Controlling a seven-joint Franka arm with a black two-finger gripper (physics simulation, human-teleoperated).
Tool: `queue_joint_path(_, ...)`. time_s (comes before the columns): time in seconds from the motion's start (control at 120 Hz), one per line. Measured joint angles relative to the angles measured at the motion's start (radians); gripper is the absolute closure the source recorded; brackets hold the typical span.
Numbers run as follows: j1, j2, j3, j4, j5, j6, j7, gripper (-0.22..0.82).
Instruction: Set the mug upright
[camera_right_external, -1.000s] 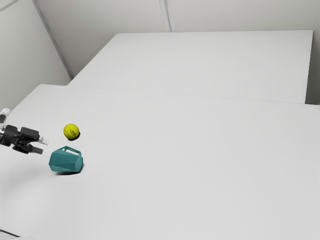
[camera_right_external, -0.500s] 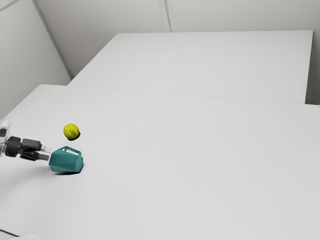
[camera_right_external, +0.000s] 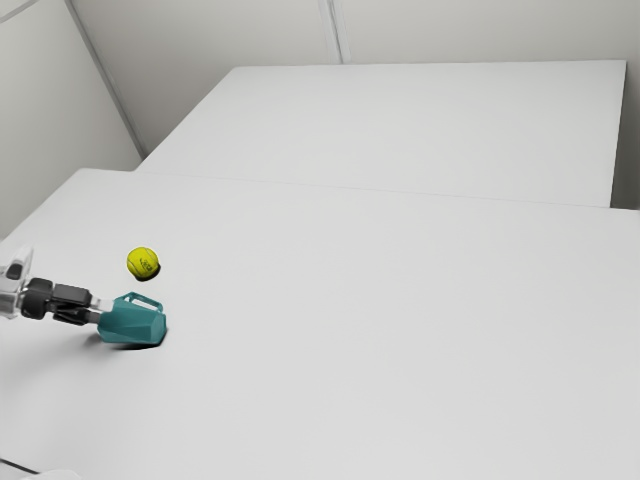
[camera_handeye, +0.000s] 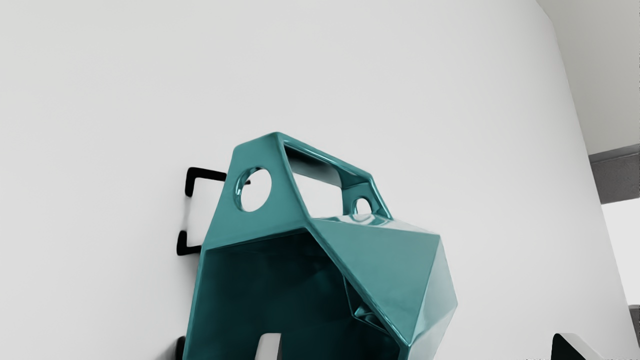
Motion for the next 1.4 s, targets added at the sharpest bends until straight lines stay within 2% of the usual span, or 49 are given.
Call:
queue_joint_path(0.475, -0.042, 0.031, -0.003, 0.000, -0.010, -0.014, 0.029, 0.04)
queue_joint_path(0.542, -0.045, 0.031, -0.003, 0.000, -0.011, -0.014, 0.032, 0.10)
queue_joint_path(0.725, -0.045, 0.027, -0.003, 0.002, -0.013, -0.012, 0.040, 0.36)
queue_joint_path(0.925, -0.044, 0.023, -0.005, 0.004, -0.013, -0.012, 0.046, 0.57)
queue_joint_path(1.2, -0.051, -0.010, -0.010, 0.003, -0.013, -0.013, 0.052, 0.72)
queue_joint_path(1.4, -0.087, -0.097, -0.010, -0.003, -0.012, -0.010, 0.051, 0.76)
